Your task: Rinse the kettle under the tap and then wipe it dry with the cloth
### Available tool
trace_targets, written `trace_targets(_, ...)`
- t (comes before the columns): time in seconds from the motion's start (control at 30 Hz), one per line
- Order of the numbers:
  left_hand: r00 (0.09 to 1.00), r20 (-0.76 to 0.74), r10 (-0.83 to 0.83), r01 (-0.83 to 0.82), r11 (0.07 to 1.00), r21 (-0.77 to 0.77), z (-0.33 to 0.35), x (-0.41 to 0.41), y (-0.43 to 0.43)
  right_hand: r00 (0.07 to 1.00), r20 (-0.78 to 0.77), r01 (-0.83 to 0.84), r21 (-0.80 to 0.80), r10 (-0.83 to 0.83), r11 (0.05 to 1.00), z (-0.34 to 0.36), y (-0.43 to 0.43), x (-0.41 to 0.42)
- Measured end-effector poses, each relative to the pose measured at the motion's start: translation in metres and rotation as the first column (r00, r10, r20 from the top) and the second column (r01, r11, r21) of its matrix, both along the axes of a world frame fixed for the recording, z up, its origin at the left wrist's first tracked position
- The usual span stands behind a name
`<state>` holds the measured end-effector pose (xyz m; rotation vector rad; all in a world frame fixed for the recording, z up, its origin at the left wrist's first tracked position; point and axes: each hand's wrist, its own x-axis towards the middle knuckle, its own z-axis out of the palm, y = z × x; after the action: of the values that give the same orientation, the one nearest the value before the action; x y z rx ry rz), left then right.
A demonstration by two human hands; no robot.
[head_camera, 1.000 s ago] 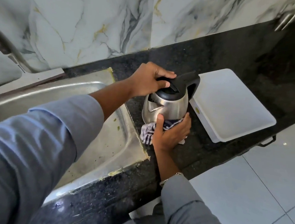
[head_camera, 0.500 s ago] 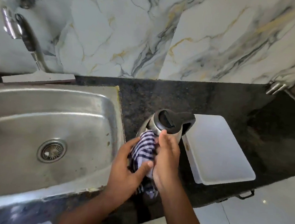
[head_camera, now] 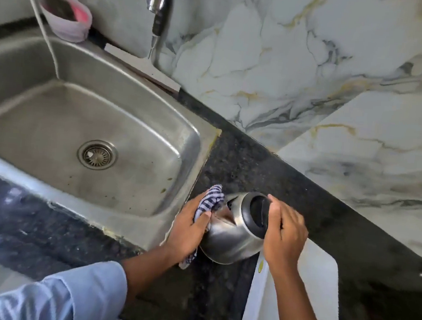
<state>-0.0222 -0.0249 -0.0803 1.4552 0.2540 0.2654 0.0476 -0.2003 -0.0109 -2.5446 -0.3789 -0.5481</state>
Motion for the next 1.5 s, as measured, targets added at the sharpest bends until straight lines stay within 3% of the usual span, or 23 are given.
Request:
trace_targets(0.1, 0.997, 0.054, -0.049, 0.057, 0.986, -0.157, 0.024, 0.020, 0.000, 0.997, 0.072, 0.005, -0.015, -0.003, 1.000, -0.006, -0.002, 0.004)
trace_targets(0.17, 0.993, 0.079, -0.091, 0.103, 0.980, -0.168, 0.036, 0.027, -0.004, 0.997, 0.062, 0.038, -0.039, -0.036, 0.999, -0.007, -0.002, 0.003)
trace_targets(0.37, 0.971, -0.212, -0.115, 0.091, 0.989, -0.119, 0.038, 0.014, 0.008, 0.998, -0.055, 0.023, 0.024, -0.022, 0.999, 0.005, 0.002, -0.004)
trace_targets(0.43, 0.979, -0.202, -0.001, -0.017, 0.996, -0.090, 0.056, 0.012, 0.009, 0.987, -0.161, 0.027, 0.146, -0.003, 0.989, 0.015, 0.000, -0.007)
trace_targets(0.5, 0.987, -0.068, 0.146, -0.146, 0.989, 0.011, 0.081, 0.011, 0.003, 0.976, -0.217, 0.042, 0.347, 0.037, 0.937, 0.025, -0.005, -0.015)
trace_targets(0.57, 0.962, 0.225, 0.153, -0.207, 0.947, 0.244, 0.111, 0.009, -0.009, 0.983, -0.161, 0.005, 0.521, 0.092, 0.853, 0.039, -0.013, -0.032)
trace_targets(0.63, 0.902, 0.419, -0.101, -0.141, 0.850, 0.508, 0.137, 0.011, -0.032, 0.954, -0.156, -0.057, 0.743, 0.255, 0.667, 0.053, -0.024, -0.043)
trace_targets(0.73, 0.798, 0.352, -0.489, 0.131, 0.711, 0.690, 0.155, 0.013, -0.078, 0.881, -0.232, 0.109, 0.948, 0.412, 0.301, 0.064, -0.059, -0.049)
trace_targets(0.8, 0.748, 0.290, -0.597, 0.311, 0.702, 0.641, 0.152, 0.014, -0.105, 0.883, -0.296, 0.251, 0.954, 0.363, 0.167, 0.064, -0.092, -0.050)
trace_targets(0.87, 0.799, 0.221, -0.559, 0.406, 0.773, 0.487, 0.140, 0.012, -0.124, 0.873, -0.368, 0.377, 0.926, 0.322, 0.037, 0.056, -0.122, -0.051)
trace_targets(0.97, 0.924, 0.088, -0.373, 0.305, 0.855, 0.419, 0.119, 0.011, -0.156, 0.851, -0.429, 0.486, 0.861, 0.302, -0.147, 0.036, -0.156, -0.050)
trace_targets(1.1, 0.943, -0.028, -0.332, 0.316, 0.866, 0.388, 0.107, 0.017, -0.204, 0.852, -0.430, 0.503, 0.832, 0.299, -0.234, 0.004, -0.184, -0.040)
trace_targets(1.13, 0.937, -0.129, -0.324, 0.348, 0.896, 0.277, 0.103, 0.022, -0.212, 0.851, -0.432, 0.508, 0.821, 0.299, -0.260, -0.003, -0.190, -0.038)
trace_targets(1.2, 0.850, -0.334, -0.406, 0.351, 0.912, -0.213, 0.092, 0.038, -0.225, 0.834, -0.456, 0.542, 0.780, 0.311, -0.312, -0.017, -0.197, -0.033)
trace_targets(1.23, 0.799, -0.382, -0.465, 0.306, 0.861, -0.407, 0.082, 0.045, -0.230, 0.818, -0.488, 0.570, 0.758, 0.306, -0.316, -0.025, -0.200, -0.031)
trace_targets(1.3, 0.786, -0.424, -0.451, 0.229, 0.848, -0.477, 0.060, 0.060, -0.236, 0.762, -0.586, 0.643, 0.735, 0.273, -0.216, -0.041, -0.202, -0.025)
trace_targets(1.37, 0.787, -0.499, -0.363, 0.219, 0.920, -0.324, 0.042, 0.062, -0.242, 0.670, -0.731, 0.729, 0.681, 0.126, 0.072, -0.057, -0.207, -0.019)
trace_targets(1.43, 0.789, -0.544, -0.286, 0.301, 0.952, -0.064, 0.026, 0.057, -0.243, 0.592, -0.794, 0.744, 0.473, -0.139, 0.472, -0.071, -0.207, -0.016)
trace_targets(1.47, 0.782, -0.564, -0.264, 0.389, 0.915, 0.111, 0.023, 0.057, -0.242, 0.577, -0.762, 0.714, 0.296, -0.294, 0.634, -0.076, -0.206, -0.016)
trace_targets(1.5, 0.779, -0.565, -0.273, 0.483, 0.836, 0.261, 0.019, 0.058, -0.242, 0.593, -0.694, 0.669, 0.142, -0.408, 0.730, -0.079, -0.204, -0.016)
